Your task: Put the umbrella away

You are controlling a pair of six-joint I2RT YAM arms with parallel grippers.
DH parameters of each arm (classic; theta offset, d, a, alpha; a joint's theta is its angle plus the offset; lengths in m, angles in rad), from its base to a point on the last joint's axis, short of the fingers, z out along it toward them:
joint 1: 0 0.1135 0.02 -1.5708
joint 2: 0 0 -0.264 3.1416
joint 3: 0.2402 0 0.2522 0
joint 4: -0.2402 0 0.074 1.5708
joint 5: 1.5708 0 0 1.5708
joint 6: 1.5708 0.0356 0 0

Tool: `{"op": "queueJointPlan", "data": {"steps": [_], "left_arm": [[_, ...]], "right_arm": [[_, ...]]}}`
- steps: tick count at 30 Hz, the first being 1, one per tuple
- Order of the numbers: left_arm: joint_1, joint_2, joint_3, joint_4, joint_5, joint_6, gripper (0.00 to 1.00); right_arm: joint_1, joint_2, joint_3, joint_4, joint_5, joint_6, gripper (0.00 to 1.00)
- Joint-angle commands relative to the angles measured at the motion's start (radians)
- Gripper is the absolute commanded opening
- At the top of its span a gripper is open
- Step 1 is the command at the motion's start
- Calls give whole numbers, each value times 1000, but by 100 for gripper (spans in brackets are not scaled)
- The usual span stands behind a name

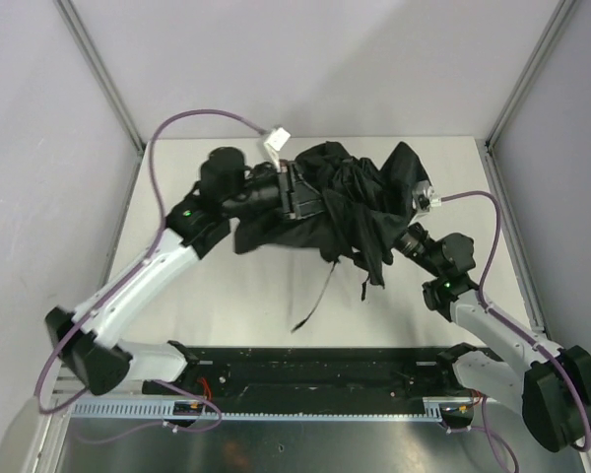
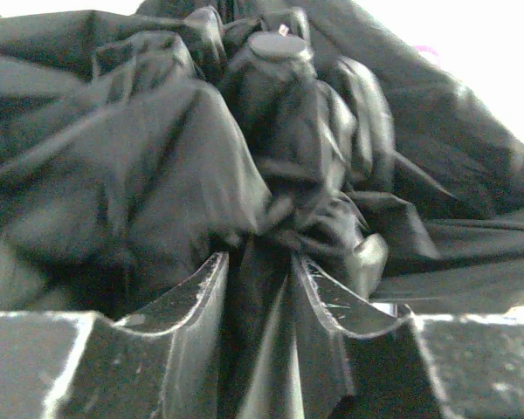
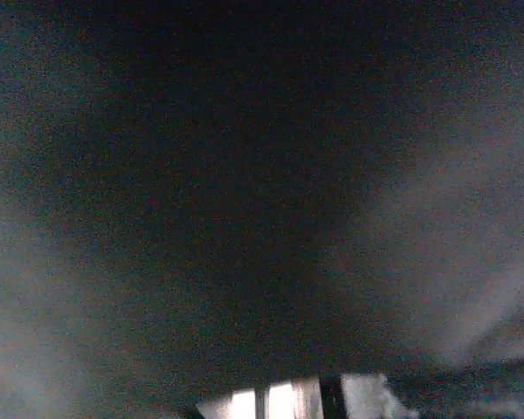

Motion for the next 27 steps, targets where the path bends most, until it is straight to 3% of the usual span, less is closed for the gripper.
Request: {"op": "queueJointPlan", "data": {"steps": [1,4,6,13,16,21,27], "left_arm": [[-44,113,96,19,-23,11,31],[-48,140,102,20,-72,31,19],[-47,113,90,20,-86,42,18],[-46,-140,-62,23,-64,154,80],[-36,-258,-124,22,-69,164,97],[-43,-323,-153,68,-177,51,99],[-128,-231,-116,142,-255,-21,99]], "right_arm": [[61,-6,9,172,-62,34,0],[85,-6,1,185,-85,37,0],[70,-7,-9,199,-120,40,0],[-58,-3,-35,307,-271,44,0],[-73,1,-26,328,-308,35,0],[-73,13,-23,343,-301,44,0],[-38,15,-16,336,-266,24,0]]}}
